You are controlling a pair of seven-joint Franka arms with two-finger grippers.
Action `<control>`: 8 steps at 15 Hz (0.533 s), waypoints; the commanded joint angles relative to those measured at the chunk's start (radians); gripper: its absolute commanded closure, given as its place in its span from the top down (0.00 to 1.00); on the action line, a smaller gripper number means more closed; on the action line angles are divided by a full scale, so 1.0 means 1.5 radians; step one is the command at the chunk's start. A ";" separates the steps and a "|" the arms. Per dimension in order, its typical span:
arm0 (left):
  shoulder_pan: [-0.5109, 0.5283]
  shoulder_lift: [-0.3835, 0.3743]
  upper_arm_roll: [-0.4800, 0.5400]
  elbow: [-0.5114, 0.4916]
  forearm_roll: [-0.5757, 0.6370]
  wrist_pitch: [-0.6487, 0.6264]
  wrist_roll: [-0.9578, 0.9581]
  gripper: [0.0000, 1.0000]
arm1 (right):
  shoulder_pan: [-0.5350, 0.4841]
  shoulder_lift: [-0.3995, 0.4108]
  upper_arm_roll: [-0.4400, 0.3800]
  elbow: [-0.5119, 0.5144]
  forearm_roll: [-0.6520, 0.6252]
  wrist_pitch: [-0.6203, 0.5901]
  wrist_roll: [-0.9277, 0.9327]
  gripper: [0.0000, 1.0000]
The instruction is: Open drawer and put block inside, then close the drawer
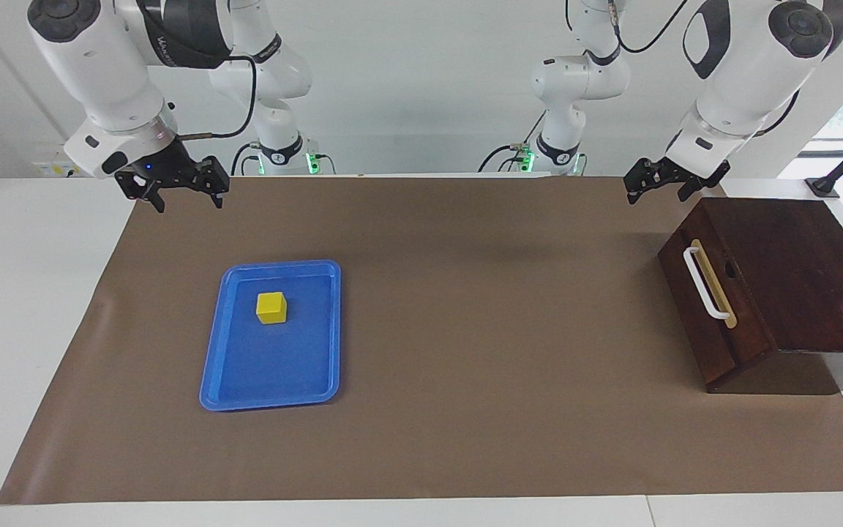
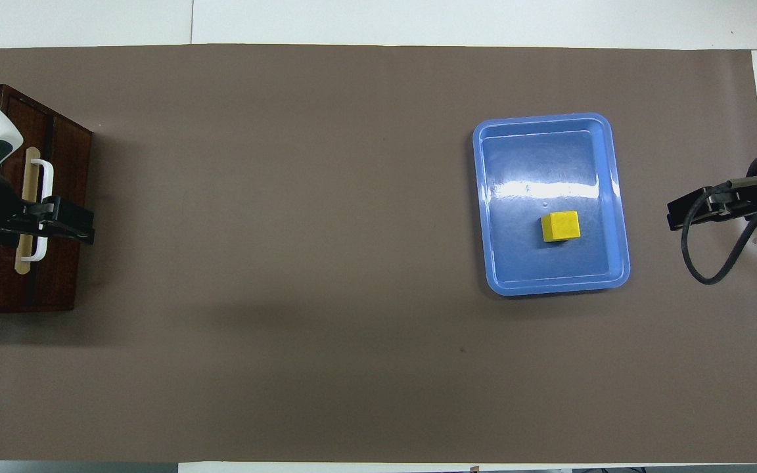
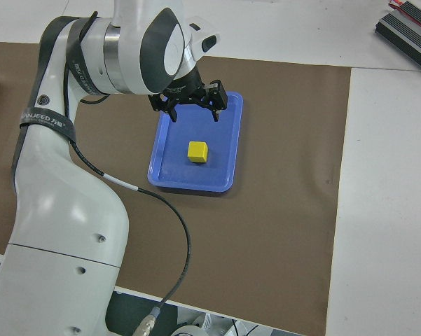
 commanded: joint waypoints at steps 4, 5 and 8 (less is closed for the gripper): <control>0.011 -0.005 -0.003 -0.002 -0.005 0.014 0.010 1.00 | -0.002 -0.004 0.005 -0.002 -0.004 0.011 0.012 1.00; 0.011 -0.006 -0.003 -0.002 -0.005 0.014 0.010 1.00 | -0.002 -0.005 0.005 -0.003 -0.004 0.013 0.013 1.00; 0.011 -0.006 -0.003 -0.011 0.004 0.040 0.015 1.00 | -0.002 -0.007 0.005 -0.009 -0.003 0.033 0.012 1.00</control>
